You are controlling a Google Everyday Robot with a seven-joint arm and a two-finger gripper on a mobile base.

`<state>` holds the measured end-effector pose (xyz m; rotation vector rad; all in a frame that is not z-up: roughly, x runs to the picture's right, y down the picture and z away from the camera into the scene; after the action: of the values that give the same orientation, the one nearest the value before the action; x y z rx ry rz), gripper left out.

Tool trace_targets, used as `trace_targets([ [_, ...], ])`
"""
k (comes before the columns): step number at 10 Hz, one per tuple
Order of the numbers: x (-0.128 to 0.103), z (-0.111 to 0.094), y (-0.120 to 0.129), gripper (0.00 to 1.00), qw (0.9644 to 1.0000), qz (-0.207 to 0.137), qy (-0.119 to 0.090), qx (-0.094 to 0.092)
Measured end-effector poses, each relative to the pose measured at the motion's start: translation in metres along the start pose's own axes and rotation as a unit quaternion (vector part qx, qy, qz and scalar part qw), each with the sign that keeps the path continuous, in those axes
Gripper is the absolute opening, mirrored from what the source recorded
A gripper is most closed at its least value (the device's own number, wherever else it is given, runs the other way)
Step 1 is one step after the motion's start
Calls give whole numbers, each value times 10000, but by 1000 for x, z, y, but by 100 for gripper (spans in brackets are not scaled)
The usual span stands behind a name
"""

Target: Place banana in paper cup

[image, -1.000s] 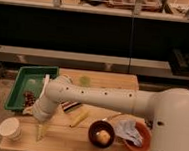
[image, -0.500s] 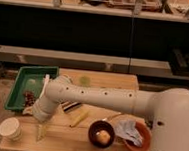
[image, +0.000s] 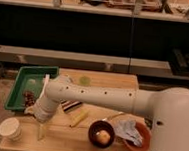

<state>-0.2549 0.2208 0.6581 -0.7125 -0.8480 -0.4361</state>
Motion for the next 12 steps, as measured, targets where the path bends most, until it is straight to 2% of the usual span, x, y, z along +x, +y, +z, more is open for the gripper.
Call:
trace_targets([
  [2, 37, -14, 6, 80, 9988, 239, 425, -19],
  [4, 75, -32, 23, 80, 9964, 409, 749, 7],
  [6, 122, -54, 49, 80, 9917, 608, 1135, 45],
  [7, 139, -62, 59, 80, 9894, 727, 1254, 62],
  [8, 145, -64, 63, 80, 9886, 767, 1295, 68],
  [12, 144, -63, 62, 80, 9889, 763, 1276, 40],
])
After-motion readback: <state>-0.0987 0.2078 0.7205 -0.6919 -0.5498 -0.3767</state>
